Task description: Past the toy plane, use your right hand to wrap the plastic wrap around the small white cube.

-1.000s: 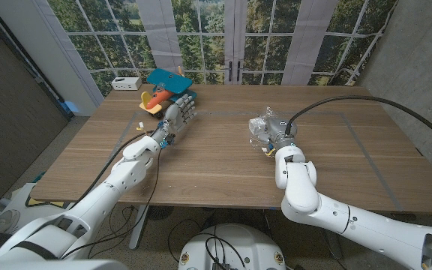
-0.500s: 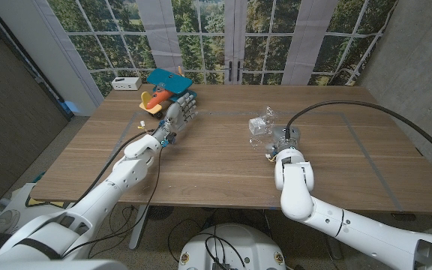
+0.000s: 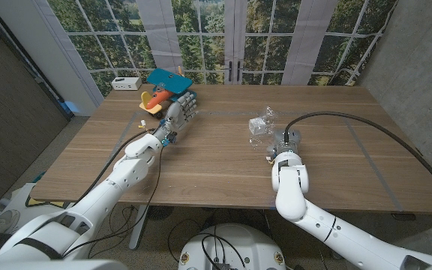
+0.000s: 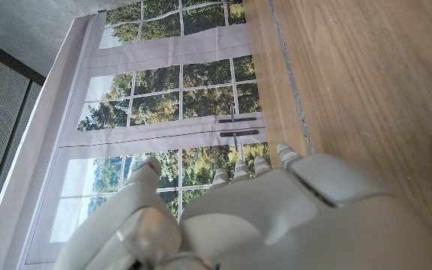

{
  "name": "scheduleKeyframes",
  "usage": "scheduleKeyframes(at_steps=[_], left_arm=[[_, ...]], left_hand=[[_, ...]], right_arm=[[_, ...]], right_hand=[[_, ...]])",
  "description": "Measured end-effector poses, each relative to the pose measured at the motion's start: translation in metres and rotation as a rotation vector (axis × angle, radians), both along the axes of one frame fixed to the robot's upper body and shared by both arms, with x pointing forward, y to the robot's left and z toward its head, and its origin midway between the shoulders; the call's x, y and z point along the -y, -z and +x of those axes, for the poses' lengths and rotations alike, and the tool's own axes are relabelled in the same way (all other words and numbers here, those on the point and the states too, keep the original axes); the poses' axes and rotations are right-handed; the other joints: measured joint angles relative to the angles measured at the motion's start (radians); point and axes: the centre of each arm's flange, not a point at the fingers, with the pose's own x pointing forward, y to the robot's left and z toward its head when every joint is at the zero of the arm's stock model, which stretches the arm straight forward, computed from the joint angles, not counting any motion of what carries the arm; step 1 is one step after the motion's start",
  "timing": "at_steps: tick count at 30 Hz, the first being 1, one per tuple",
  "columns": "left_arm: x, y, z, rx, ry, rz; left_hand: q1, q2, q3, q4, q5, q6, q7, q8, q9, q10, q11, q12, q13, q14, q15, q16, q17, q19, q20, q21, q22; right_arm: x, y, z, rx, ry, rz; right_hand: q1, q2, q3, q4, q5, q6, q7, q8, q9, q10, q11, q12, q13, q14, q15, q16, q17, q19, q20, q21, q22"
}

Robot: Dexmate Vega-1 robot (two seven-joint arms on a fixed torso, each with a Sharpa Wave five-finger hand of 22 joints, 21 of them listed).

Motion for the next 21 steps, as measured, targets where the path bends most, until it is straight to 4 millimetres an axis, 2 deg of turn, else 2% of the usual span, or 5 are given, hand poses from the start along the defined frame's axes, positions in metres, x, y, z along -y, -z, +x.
scheduleKeyframes(at_steps=[4,7,11,18,21], left_arm=[[0.000,0.000,-0.001,0.000,-0.003,0.000],[-0.001,0.000,-0.001,-0.001,-0.007,-0.001],[-0.001,0.000,-0.002,-0.001,-0.009,-0.002],[-0.001,0.000,-0.002,-0.001,-0.012,-0.004],[-0.002,0.000,-0.002,-0.002,-0.013,-0.005]], left_hand=[[0.000,0.000,0.000,0.000,0.000,0.000,0.000,0.000,0.000,0.000,0.000,0.000,0.000,0.000,0.000,0.000,0.000,-0.004,0.004,0.000,0.000],[0.000,0.000,0.000,0.000,0.000,0.000,0.000,0.000,0.000,0.000,0.000,0.000,0.000,0.000,0.000,0.000,0.000,-0.004,0.004,0.000,0.000],[0.000,0.000,0.000,0.000,0.000,0.000,0.000,0.000,0.000,0.000,0.000,0.000,0.000,0.000,0.000,0.000,0.000,-0.004,0.004,0.000,0.000],[0.000,0.000,0.000,0.000,0.000,0.000,0.000,0.000,0.000,0.000,0.000,0.000,0.000,0.000,0.000,0.000,0.000,-0.004,0.004,0.000,0.000],[0.000,0.000,0.000,0.000,0.000,0.000,0.000,0.000,0.000,0.000,0.000,0.000,0.000,0.000,0.000,0.000,0.000,-0.004,0.004,0.000,0.000]], right_arm=[[0.000,0.003,0.005,-0.012,0.009,-0.013],[0.002,0.006,0.010,-0.027,0.021,-0.018],[0.003,0.006,0.014,-0.023,0.025,-0.031],[0.002,0.011,0.018,0.011,0.000,-0.039],[0.002,0.014,0.018,0.023,-0.013,-0.032]], right_hand=[[0.001,0.001,-0.005,0.004,0.007,0.030,0.004,0.003,0.000,0.004,0.004,0.012,0.000,0.000,0.000,0.004,0.010,0.000,0.000,0.000,0.000],[0.041,0.016,-0.003,-0.005,0.015,0.069,0.001,0.013,-0.002,0.018,-0.006,0.024,0.000,0.000,0.000,0.006,0.017,-0.004,-0.004,0.000,0.000],[0.121,0.035,0.010,-0.026,0.029,0.144,-0.006,0.032,-0.009,0.055,-0.044,0.047,-0.006,0.029,-0.003,0.017,0.028,0.009,-0.020,0.000,0.000],[0.204,0.099,0.021,-0.024,0.027,0.308,-0.010,0.087,-0.009,0.154,-0.052,0.091,-0.019,0.092,-0.010,0.054,0.057,0.030,-0.041,0.009,0.000],[0.212,0.107,0.022,-0.022,0.021,0.328,0.006,0.093,-0.007,0.195,-0.050,0.109,-0.021,0.108,-0.010,0.056,0.062,0.033,-0.043,0.013,0.000]])
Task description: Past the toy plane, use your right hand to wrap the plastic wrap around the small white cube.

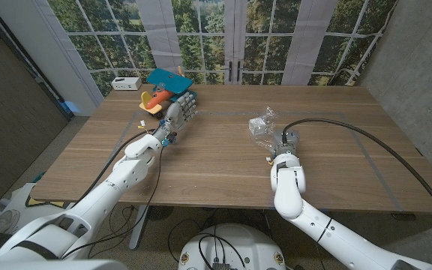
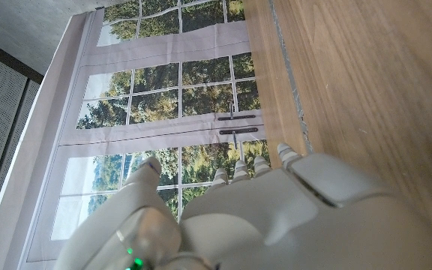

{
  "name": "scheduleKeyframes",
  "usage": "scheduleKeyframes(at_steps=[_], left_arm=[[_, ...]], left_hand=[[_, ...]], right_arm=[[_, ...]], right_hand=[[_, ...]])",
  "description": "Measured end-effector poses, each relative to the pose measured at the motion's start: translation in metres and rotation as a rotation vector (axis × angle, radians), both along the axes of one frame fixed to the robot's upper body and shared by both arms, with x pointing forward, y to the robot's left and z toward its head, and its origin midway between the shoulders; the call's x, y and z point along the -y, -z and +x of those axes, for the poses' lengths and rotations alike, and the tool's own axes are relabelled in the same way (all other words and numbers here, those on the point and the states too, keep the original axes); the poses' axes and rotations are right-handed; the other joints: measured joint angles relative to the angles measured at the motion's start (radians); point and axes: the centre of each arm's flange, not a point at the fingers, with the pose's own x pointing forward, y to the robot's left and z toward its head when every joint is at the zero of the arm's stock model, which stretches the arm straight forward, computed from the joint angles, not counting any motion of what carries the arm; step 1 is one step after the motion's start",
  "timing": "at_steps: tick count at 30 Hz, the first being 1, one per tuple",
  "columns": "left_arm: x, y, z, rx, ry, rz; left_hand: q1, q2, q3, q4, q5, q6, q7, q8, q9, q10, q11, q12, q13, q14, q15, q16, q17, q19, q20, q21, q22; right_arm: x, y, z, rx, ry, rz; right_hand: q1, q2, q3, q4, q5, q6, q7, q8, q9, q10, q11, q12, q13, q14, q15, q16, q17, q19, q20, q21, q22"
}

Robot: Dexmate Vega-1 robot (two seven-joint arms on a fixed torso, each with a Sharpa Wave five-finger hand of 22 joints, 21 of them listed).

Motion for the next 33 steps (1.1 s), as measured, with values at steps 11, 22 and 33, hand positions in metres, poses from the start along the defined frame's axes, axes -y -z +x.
scheduleKeyframes(at_steps=[11,22,33], left_arm=[[-0.001,0.000,0.001,-0.002,-0.003,0.001],[-0.003,0.000,0.001,-0.003,-0.005,0.001],[-0.007,0.000,0.002,-0.003,-0.008,-0.002]], left_hand=[[0.000,0.000,0.000,0.000,0.000,0.000,0.000,0.000,0.000,0.000,0.000,0.000,0.000,0.000,0.000,0.000,0.000,0.000,0.000,0.000,0.000],[0.000,0.000,0.000,0.000,0.000,0.000,0.000,0.000,0.000,0.000,0.000,0.000,0.000,0.000,0.000,0.000,0.000,0.000,0.000,0.000,0.000],[0.000,0.000,0.000,0.000,0.000,0.000,0.000,0.000,0.000,0.000,0.000,0.000,0.000,0.000,0.000,0.000,0.000,0.000,0.000,0.000,0.000]], right_arm=[[-0.006,0.000,0.000,0.148,-0.112,0.073],[-0.009,-0.021,-0.005,0.421,-0.155,0.113],[-0.014,-0.035,-0.001,0.554,-0.161,0.119]], right_hand=[[0.013,0.013,0.001,0.010,-0.008,0.038,0.023,0.004,0.001,0.036,-0.002,0.016,-0.004,0.008,-0.002,0.000,-0.003,-0.001,-0.007,0.000,0.000],[0.022,0.022,0.007,0.008,-0.016,0.051,0.034,0.008,0.003,0.047,-0.013,0.020,-0.004,0.025,-0.004,0.000,-0.005,0.010,-0.017,0.005,0.000],[0.035,0.021,0.007,0.007,-0.023,0.051,0.034,0.012,0.013,0.051,-0.016,0.020,-0.009,0.044,-0.002,0.000,-0.005,0.016,-0.023,0.008,0.000]])
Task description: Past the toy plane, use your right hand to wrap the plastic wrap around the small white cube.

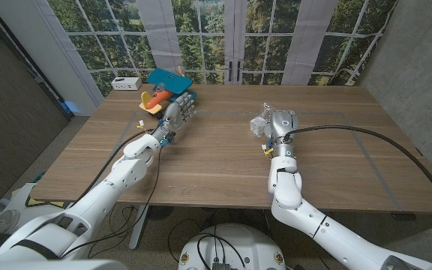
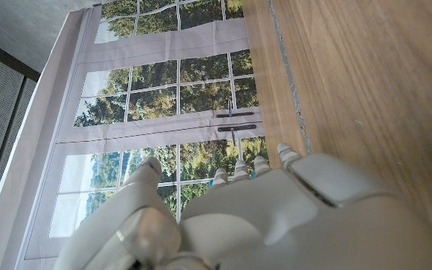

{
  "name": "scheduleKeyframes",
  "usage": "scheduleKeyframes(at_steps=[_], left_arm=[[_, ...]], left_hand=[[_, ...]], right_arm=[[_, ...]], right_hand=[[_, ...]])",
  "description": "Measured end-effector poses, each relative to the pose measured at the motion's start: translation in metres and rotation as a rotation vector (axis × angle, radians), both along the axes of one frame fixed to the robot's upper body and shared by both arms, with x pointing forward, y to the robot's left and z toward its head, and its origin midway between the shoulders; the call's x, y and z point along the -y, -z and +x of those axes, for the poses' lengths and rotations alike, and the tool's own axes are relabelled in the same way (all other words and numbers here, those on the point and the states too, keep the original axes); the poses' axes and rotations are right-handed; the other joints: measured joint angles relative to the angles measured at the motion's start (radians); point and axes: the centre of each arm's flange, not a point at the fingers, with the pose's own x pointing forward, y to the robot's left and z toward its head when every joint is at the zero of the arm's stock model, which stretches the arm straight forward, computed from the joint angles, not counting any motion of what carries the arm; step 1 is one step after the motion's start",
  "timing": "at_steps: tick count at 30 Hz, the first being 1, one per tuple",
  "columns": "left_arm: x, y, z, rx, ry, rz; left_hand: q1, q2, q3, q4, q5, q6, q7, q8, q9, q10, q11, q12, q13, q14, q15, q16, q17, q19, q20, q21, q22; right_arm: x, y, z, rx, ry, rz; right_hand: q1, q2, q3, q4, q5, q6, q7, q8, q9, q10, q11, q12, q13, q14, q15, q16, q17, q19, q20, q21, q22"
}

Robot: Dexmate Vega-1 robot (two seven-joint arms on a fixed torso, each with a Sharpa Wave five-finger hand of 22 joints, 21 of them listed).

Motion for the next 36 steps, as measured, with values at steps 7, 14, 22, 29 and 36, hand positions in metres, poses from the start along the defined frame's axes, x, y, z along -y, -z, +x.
scheduleKeyframes(at_steps=[7,14,22,29,36], left_arm=[[-0.002,0.000,0.001,0.002,-0.002,-0.003],[-0.005,-0.001,0.001,0.005,-0.007,-0.007],[-0.006,0.000,0.001,0.003,-0.013,-0.011],[-0.006,0.001,-0.001,0.004,-0.017,-0.012],[-0.006,0.002,-0.001,0.002,-0.021,-0.012]], left_hand=[[0.000,0.000,0.000,0.000,0.000,0.000,0.000,0.000,0.000,0.000,0.000,0.000,0.000,0.000,0.000,0.000,0.000,0.000,0.000,0.005,0.000],[0.000,0.000,0.000,0.000,0.000,0.000,0.000,0.000,0.000,0.000,0.000,0.000,0.000,0.000,0.000,0.000,0.000,0.000,0.000,0.005,0.000],[0.000,0.000,0.000,0.000,0.000,0.000,0.000,0.000,0.000,0.000,0.000,0.000,0.000,0.000,0.000,0.000,0.000,0.000,0.000,0.005,0.000],[0.000,0.000,0.000,0.000,0.000,0.000,0.000,0.000,0.000,0.000,0.000,0.000,0.000,0.000,0.000,0.000,0.000,0.000,0.000,0.005,0.000],[0.000,0.000,0.003,-0.003,0.000,0.000,0.000,0.000,0.000,0.000,0.000,0.000,0.000,0.000,0.000,0.000,0.000,0.000,0.000,0.005,0.000]], right_arm=[[-0.005,-0.008,0.006,0.031,-0.005,-0.022],[-0.011,-0.014,0.016,-0.005,0.005,-0.076],[-0.015,-0.017,0.028,-0.066,0.025,-0.128],[-0.018,-0.020,0.037,-0.087,0.037,-0.144],[-0.021,-0.022,0.046,-0.095,0.034,-0.089]], right_hand=[[0.000,0.000,0.000,0.000,0.000,0.000,0.000,0.000,0.006,0.000,0.000,0.000,0.000,0.004,-0.004,0.000,0.000,0.000,0.000,0.000,0.000],[0.000,0.000,0.001,0.001,-0.007,-0.009,-0.010,0.000,0.005,0.000,0.000,0.000,0.000,0.005,-0.005,0.000,0.005,0.000,0.000,0.000,0.000],[0.000,0.000,0.001,0.001,-0.007,-0.015,-0.015,-0.001,0.002,-0.010,-0.005,0.000,-0.004,0.005,-0.005,0.000,0.009,0.000,0.000,0.000,0.000],[0.000,0.000,-0.004,0.005,-0.014,-0.027,-0.028,-0.016,-0.002,-0.024,-0.001,-0.005,-0.009,0.013,-0.005,0.000,0.014,0.003,0.003,0.008,0.000],[-0.050,-0.007,-0.026,0.048,-0.026,-0.050,-0.023,-0.028,-0.006,-0.029,0.022,-0.012,-0.022,0.038,-0.006,0.000,0.016,0.022,0.022,0.015,0.000]])
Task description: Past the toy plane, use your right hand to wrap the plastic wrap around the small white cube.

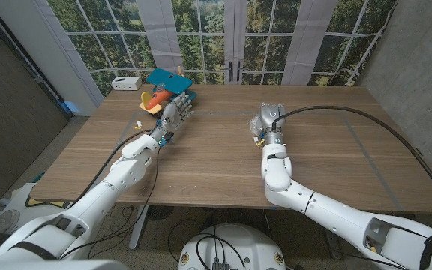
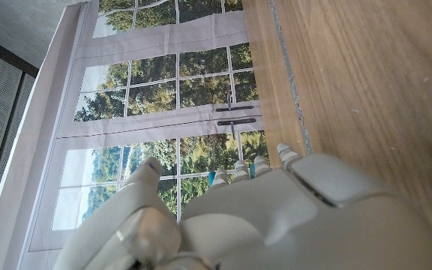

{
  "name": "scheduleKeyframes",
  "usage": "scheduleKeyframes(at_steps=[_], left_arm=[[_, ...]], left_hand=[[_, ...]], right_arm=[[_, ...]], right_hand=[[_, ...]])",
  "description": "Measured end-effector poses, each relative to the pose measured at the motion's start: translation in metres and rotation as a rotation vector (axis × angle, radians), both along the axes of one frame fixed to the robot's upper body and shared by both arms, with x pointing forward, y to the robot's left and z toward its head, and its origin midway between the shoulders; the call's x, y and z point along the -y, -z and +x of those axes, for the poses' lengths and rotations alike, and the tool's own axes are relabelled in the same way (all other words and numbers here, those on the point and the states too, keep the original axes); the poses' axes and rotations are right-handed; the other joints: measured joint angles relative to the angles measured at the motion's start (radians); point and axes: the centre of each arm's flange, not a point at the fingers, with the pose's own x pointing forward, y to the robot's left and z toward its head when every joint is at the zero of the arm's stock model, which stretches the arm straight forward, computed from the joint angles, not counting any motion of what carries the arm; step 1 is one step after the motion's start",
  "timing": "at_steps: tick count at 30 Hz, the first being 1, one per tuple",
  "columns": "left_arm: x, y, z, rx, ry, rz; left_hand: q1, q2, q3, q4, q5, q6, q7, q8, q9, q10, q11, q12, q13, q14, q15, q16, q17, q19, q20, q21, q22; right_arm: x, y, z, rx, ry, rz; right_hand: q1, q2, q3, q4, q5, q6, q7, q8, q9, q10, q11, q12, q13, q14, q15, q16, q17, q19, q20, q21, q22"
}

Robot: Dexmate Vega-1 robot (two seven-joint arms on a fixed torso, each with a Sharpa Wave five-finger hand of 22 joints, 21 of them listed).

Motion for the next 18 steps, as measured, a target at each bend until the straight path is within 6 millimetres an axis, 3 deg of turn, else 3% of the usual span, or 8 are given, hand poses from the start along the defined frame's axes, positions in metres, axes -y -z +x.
scheduleKeyframes(at_steps=[4,8,11,14,16,18], left_arm=[[0.002,0.001,-0.001,-0.001,0.002,0.001],[0.003,0.001,-0.001,-0.003,0.001,0.003],[0.004,0.001,-0.002,-0.002,0.002,0.004],[0.005,0.001,-0.002,-0.002,0.003,0.005],[0.005,0.001,-0.002,-0.002,0.002,0.005],[0.005,0.001,-0.002,-0.003,0.001,0.006]], left_hand=[[0.000,0.000,0.001,-0.001,0.000,0.000,0.000,0.000,0.000,0.000,0.000,0.000,0.000,0.000,0.000,0.000,0.000,0.000,0.000,0.000,0.000],[0.000,0.000,0.001,-0.001,0.000,0.000,0.000,0.000,0.000,0.000,0.000,0.000,0.000,0.000,0.000,0.000,0.000,0.000,0.000,0.000,0.000],[0.000,0.000,0.001,-0.001,0.000,0.000,0.000,0.000,0.000,0.000,0.000,0.000,0.000,0.000,0.000,0.000,0.000,0.000,0.000,0.000,0.000],[0.000,0.000,0.001,-0.001,0.000,0.000,0.000,0.000,0.000,0.000,0.000,0.000,0.000,0.000,0.000,0.000,0.000,0.000,0.000,0.000,0.000],[0.000,0.000,0.001,-0.001,0.000,0.000,0.000,0.000,0.000,0.000,0.000,0.000,0.000,0.000,0.000,0.000,0.000,0.000,0.000,0.000,0.000],[0.000,0.000,0.001,-0.001,0.000,0.000,0.000,0.000,0.000,0.000,0.000,0.000,0.000,0.000,0.000,0.000,0.000,0.000,0.000,0.000,0.000]], right_arm=[[-0.003,0.001,0.004,0.042,-0.017,0.077],[-0.005,0.003,0.009,0.052,-0.009,0.120],[-0.003,0.004,0.010,0.070,0.023,0.167],[-0.004,0.003,0.012,0.058,0.046,0.187],[-0.009,0.001,0.012,0.062,0.038,0.179],[-0.015,-0.004,0.011,0.070,0.027,0.166]], right_hand=[[-0.064,-0.046,-0.037,0.018,-0.006,-0.028,0.011,-0.011,0.000,-0.017,0.016,-0.006,0.000,0.010,-0.002,-0.014,-0.008,-0.001,0.007,0.000,0.000],[-0.132,-0.100,-0.081,0.035,-0.004,-0.108,0.011,-0.029,0.016,-0.082,0.015,-0.024,0.009,0.009,-0.002,-0.030,-0.006,-0.029,0.035,-0.005,0.000],[-0.172,-0.126,-0.108,0.039,0.018,-0.271,0.006,-0.075,0.034,-0.192,0.031,-0.059,0.023,-0.045,0.002,-0.062,0.008,-0.076,0.062,-0.028,0.001],[-0.188,-0.130,-0.118,0.035,0.031,-0.445,0.002,-0.132,0.040,-0.311,0.049,-0.099,0.028,-0.115,0.009,-0.100,0.019,-0.115,0.084,-0.046,0.005],[-0.190,-0.132,-0.123,0.030,0.038,-0.526,0.002,-0.154,0.040,-0.368,0.058,-0.124,0.024,-0.155,0.013,-0.119,0.021,-0.134,0.089,-0.051,0.004],[-0.189,-0.131,-0.121,0.027,0.043,-0.571,0.004,-0.162,0.039,-0.396,0.062,-0.137,0.019,-0.173,0.015,-0.130,0.021,-0.141,0.089,-0.054,0.002]])
